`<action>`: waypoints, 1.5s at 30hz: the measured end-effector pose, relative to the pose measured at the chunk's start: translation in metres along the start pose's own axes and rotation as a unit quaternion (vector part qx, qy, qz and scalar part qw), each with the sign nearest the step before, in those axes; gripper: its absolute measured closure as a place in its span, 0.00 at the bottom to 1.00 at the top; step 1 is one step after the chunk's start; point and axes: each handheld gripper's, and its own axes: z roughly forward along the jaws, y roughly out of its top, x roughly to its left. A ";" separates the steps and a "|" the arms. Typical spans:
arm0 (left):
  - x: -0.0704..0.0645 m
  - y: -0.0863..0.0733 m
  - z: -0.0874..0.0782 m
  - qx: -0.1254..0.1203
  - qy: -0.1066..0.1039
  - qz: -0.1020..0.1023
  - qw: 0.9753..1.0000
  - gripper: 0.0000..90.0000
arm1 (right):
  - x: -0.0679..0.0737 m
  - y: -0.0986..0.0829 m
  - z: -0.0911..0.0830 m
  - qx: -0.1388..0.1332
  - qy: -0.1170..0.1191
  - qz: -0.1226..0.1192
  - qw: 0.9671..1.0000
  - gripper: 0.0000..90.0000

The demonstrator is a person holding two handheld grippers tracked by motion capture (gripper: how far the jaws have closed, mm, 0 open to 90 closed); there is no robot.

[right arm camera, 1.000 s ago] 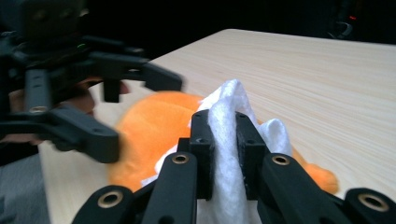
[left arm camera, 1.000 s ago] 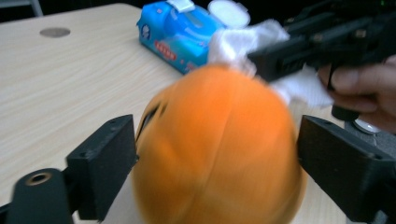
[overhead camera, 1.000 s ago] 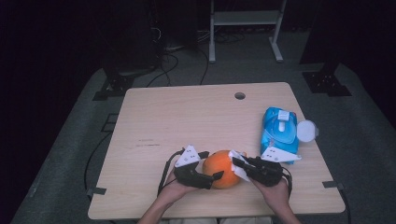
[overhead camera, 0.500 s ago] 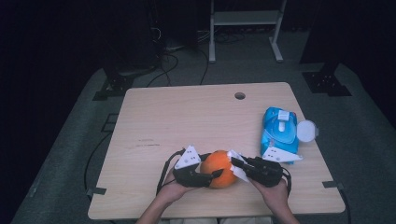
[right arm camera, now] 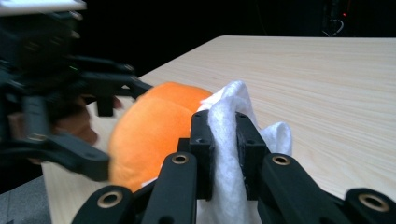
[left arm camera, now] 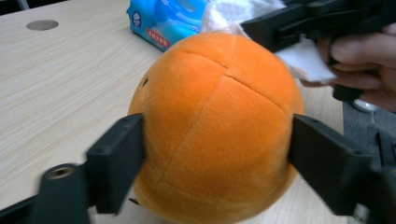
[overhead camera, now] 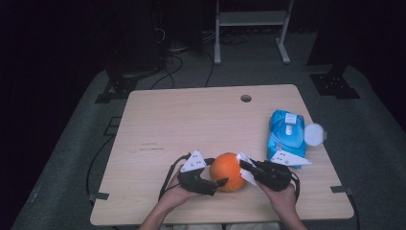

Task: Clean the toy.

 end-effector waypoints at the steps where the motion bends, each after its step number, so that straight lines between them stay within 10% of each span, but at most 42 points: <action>1: 0.000 0.000 -0.001 -0.001 0.005 0.004 1.000 0.28 | 0.002 0.001 0.000 -0.001 0.002 -0.003 1.000 0.88; 6: -0.005 0.007 -0.006 -0.008 -0.001 0.016 1.000 0.42 | 0.014 0.011 -0.004 -0.025 0.045 -0.022 0.998 0.88; 11: -0.009 0.008 -0.009 -0.009 -0.010 0.017 1.000 0.42 | 0.001 0.005 -0.004 -0.014 0.022 -0.006 1.000 0.88; 19: -0.005 0.008 -0.002 -0.009 0.020 0.005 1.000 0.14 | -0.001 0.004 -0.002 -0.007 0.015 -0.015 1.000 0.88; 25: -0.010 0.006 0.004 -0.010 0.022 0.004 1.000 0.32 | 0.017 0.008 -0.004 -0.019 0.036 -0.047 0.998 0.88; 32: -0.008 0.006 -0.002 -0.011 -0.036 0.017 0.999 0.30 | 0.006 0.007 -0.006 -0.017 0.010 -0.043 0.999 0.88; 36: -0.011 0.003 0.008 0.000 0.006 0.020 1.000 0.22 | 0.006 0.007 -0.006 -0.016 0.008 -0.039 0.999 0.88; 40: -0.010 0.003 0.006 -0.008 0.027 0.011 1.000 0.34 | 0.025 0.008 -0.004 -0.011 0.037 -0.071 0.997 0.88; 45: -0.002 0.002 0.000 -0.019 0.020 -0.016 1.000 0.40 | 0.023 0.010 -0.004 -0.004 0.014 -0.090 0.996 0.88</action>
